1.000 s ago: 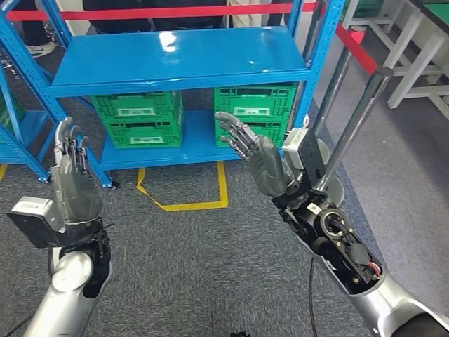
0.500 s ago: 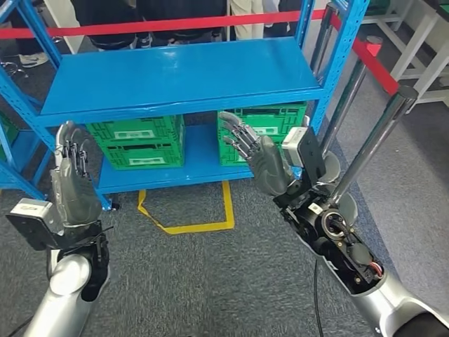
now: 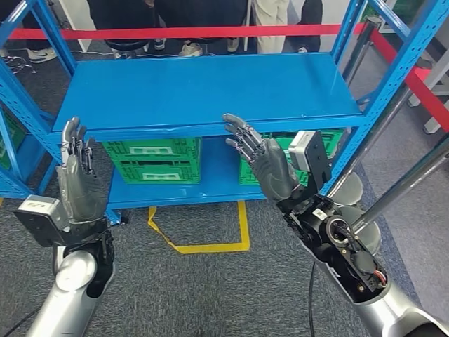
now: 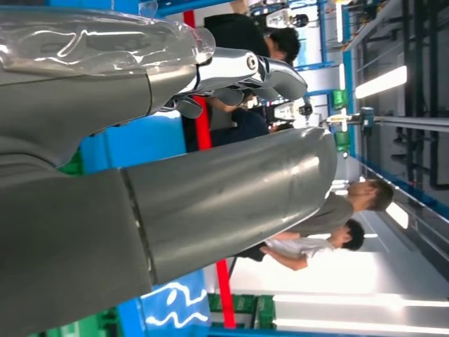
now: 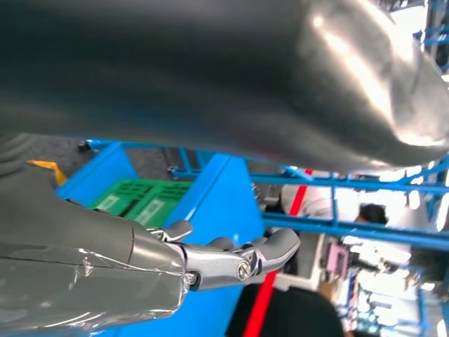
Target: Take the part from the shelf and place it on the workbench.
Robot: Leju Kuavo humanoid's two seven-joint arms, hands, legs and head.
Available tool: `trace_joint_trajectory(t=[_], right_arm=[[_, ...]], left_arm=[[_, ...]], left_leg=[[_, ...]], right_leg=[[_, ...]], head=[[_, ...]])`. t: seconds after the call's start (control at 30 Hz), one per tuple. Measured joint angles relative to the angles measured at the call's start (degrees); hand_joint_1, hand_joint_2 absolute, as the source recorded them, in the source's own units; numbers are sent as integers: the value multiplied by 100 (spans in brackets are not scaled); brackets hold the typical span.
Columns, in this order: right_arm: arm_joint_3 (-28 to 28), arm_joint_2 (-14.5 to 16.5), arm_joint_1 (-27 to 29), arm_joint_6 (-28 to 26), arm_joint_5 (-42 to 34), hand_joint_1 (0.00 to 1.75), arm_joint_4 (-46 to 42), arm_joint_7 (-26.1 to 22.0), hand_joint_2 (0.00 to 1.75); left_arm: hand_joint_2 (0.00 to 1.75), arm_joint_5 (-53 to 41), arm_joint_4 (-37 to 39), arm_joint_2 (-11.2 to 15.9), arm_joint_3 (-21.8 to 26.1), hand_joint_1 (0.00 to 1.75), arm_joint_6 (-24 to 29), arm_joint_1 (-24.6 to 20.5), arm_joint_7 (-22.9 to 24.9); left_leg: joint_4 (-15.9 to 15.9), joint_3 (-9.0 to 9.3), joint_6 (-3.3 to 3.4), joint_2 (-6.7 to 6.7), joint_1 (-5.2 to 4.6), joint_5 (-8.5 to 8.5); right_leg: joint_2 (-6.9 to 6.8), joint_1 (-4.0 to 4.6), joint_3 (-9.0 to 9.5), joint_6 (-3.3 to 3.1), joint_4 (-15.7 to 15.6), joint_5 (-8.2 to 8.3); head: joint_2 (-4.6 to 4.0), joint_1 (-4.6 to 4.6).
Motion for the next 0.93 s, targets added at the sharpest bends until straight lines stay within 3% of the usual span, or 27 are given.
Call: trace_joint_trajectory(t=[0.07,0.1,0.13,0.3,0.57,0.93], right_arm=[[1,0,0,25,-3,0,8,-13,0],[2,0,-5,31,-3,0,16,-18,0],[5,1,-13,33,-4,0,25,-26,0],[20,1,-54,34,-4,0,41,-48,0],[31,2,-54,42,3,0,44,-68,0],[23,2,-47,50,7,0,30,-19,0]], left_arm=[[0,-1,-1,1,0,0,26,-1,-2],[0,-1,-2,1,0,0,40,-1,-3],[0,-1,-4,2,0,0,53,0,-5],[0,-8,-16,28,0,0,63,13,-19],[0,-19,-40,63,0,0,66,13,5],[0,-33,-133,87,0,0,171,17,93]], left_leg=[[-13,211,-36,-25,-9,-139],[-28,270,-63,-39,-12,-176],[-26,289,-83,-55,-23,-204],[-38,263,-67,-73,-42,-172],[-189,344,-101,-70,-39,-182],[-213,360,-125,-69,-50,-186]], right_leg=[[0,17,24,-19,-655,707],[-1,36,75,-34,-873,896],[9,41,129,-26,-1005,940],[83,24,232,32,-1171,851],[86,31,240,-44,-1186,805],[86,37,252,-66,-1187,805]], head=[[-1,29],[-1,33],[-1,29],[0,-77],[0,-211],[0,-257]])
